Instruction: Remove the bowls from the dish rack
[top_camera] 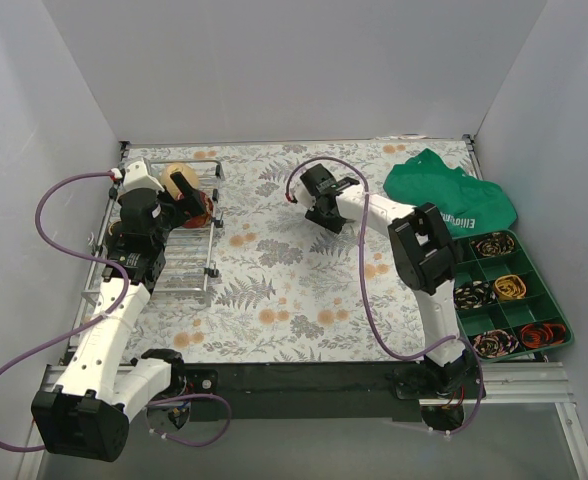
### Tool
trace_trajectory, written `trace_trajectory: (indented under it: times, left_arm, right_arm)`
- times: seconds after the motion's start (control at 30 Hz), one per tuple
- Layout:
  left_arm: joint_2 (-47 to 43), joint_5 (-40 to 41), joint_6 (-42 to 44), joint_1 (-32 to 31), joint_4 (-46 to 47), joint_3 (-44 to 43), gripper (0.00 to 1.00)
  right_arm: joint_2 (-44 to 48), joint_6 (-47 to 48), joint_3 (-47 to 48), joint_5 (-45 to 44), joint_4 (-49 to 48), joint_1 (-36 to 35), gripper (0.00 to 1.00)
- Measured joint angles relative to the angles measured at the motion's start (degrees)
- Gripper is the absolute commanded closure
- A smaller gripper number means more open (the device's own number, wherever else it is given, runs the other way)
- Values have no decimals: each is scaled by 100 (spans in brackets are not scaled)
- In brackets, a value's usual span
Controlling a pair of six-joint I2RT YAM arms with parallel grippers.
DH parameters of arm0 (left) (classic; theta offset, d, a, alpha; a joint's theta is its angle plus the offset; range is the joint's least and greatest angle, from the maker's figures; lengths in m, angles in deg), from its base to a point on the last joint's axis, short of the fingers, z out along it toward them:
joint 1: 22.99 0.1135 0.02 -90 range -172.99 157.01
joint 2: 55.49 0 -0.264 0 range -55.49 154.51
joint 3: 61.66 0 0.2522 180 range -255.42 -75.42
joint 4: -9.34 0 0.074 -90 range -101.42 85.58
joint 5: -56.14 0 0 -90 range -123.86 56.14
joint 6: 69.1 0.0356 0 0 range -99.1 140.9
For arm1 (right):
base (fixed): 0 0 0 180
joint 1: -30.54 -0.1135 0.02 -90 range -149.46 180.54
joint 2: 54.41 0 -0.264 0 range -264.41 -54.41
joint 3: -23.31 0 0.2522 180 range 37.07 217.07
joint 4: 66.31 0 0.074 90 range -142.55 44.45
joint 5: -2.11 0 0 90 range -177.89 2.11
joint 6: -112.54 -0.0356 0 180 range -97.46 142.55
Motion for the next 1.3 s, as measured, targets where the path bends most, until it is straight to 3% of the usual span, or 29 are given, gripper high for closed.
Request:
trace_trajectory:
  times: [0.3, 0.43, 0.63, 0.8, 0.93, 1.3]
  left_arm:
    - [37, -7, 26, 0, -2, 0, 2]
    - [98, 50, 57, 0, -2, 0, 2]
    - [289, 291, 68, 0, -42, 0, 2]
    - [284, 802, 83, 0, -92, 229, 2]
    - [258, 1397, -4, 0, -417, 461, 2]
    - [195, 2459, -553, 33, -1589, 487, 2]
  right_arm:
    - [590, -527, -11, 385, 50, -4, 27]
    - [1480, -920, -249, 503, -28, -7, 24]
    - [3268, -1781, -1504, 793, -686, -7, 1]
    - [4640, -2461, -3176, 933, -1661, -7, 1]
    - [5209, -2756, -3895, 1113, -2155, -4, 1]
    - [5390, -2835, -4513, 1569, -2900, -4, 1]
